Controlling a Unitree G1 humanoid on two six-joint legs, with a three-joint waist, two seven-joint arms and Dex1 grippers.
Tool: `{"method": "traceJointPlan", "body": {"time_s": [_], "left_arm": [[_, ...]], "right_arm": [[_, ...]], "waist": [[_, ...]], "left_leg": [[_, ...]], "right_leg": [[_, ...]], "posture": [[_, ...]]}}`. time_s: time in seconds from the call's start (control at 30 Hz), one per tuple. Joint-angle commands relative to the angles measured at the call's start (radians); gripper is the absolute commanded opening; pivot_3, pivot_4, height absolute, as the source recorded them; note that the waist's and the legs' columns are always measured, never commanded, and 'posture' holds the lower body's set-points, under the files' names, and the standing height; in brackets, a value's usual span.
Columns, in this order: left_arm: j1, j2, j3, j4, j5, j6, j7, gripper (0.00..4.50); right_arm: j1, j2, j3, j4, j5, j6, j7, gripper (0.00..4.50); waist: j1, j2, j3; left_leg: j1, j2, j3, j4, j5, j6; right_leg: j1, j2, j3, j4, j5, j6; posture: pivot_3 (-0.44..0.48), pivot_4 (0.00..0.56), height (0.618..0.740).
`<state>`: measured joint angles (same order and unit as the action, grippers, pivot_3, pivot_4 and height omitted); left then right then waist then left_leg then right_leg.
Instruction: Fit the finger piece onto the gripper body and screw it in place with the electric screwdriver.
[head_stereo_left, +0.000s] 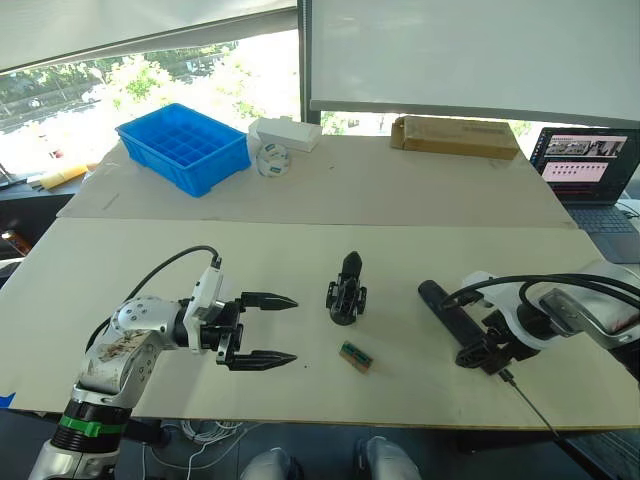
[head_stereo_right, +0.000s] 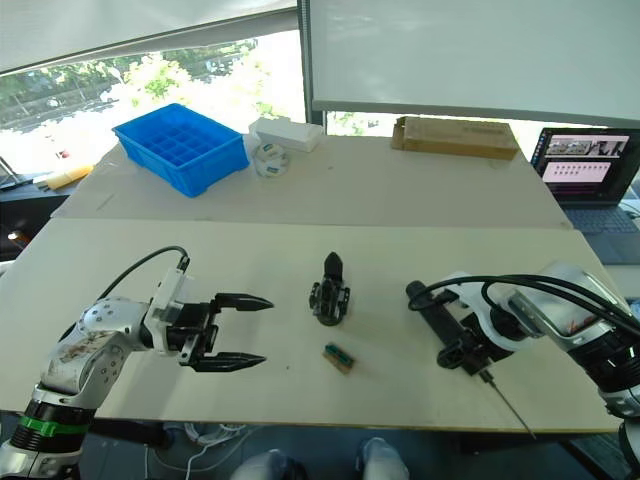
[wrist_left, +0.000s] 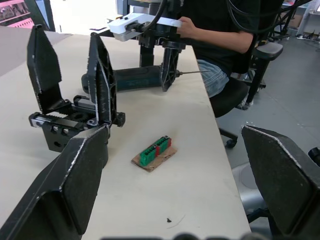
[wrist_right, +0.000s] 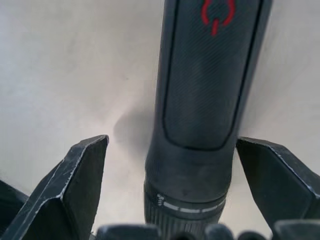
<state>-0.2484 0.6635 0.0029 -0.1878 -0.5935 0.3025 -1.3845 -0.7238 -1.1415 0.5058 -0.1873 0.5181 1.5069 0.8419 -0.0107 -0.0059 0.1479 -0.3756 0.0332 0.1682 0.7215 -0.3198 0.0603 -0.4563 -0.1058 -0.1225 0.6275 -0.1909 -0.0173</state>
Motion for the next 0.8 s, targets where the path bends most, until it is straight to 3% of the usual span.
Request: {"method": "traceJointPlan", "body": {"time_s": [0.03, 0.3, 0.5, 0.6, 0.8], "left_arm": [[0.008, 0.008, 0.016, -0.036, -0.02, -0.008, 0.005, 4.5], [-0.006, 0.019, 0.024, -0.028, -0.021, -0.005, 0.001, 4.5], [-0.006, 0.029, 0.033, -0.023, -0.028, -0.006, -0.007, 4.5], [-0.021, 0.032, 0.036, -0.011, -0.03, -0.004, -0.01, 4.5], [-0.055, 0.046, 0.029, 0.035, -0.027, -0.002, -0.048, 4.5]], "right_arm": [[0.003, -0.017, 0.047, 0.004, -0.047, -0.035, 0.006, 4.46], [0.031, -0.019, 0.075, 0.003, -0.092, -0.075, 0.04, 1.96], [0.064, -0.057, -0.021, -0.015, -0.098, -0.103, 0.059, 1.9], [0.114, -0.095, -0.231, -0.02, -0.019, -0.103, 0.101, 1.9], [0.241, -0.035, -0.836, -0.069, 0.186, -0.025, 0.164, 1.9]], "waist": [[0.0, 0.0, 0.0], [0.0, -0.003, -0.002], [0.007, -0.004, -0.002], [0.016, -0.003, -0.001], [0.021, 0.001, 0.001]], "left_leg": [[0.0, 0.0, 0.0, 0.0, 0.0, 0.0], [0.0, 0.0, 0.0, 0.0, 0.0, 0.0], [0.0, 0.0, -0.001, 0.0, 0.0, 0.0], [-0.002, 0.0, -0.001, 0.001, 0.0, 0.0], [-0.004, 0.0, -0.001, 0.001, 0.0, 0.0]], "right_leg": [[0.0, 0.0, 0.0, 0.0, 0.0, 0.0], [0.001, -0.001, 0.0, 0.0, 0.0, 0.0], [0.001, -0.001, -0.001, 0.0, 0.0, 0.0], [-0.001, -0.001, -0.001, 0.0, 0.0, 0.0], [-0.002, 0.001, -0.001, 0.001, 0.0, 0.0]], "posture": [[0.0, 0.15, 0.74], [0.0, 0.15, 0.74], [0.0, 0.15, 0.74], [0.0, 0.15, 0.74], [0.0, 0.15, 0.74]]}}
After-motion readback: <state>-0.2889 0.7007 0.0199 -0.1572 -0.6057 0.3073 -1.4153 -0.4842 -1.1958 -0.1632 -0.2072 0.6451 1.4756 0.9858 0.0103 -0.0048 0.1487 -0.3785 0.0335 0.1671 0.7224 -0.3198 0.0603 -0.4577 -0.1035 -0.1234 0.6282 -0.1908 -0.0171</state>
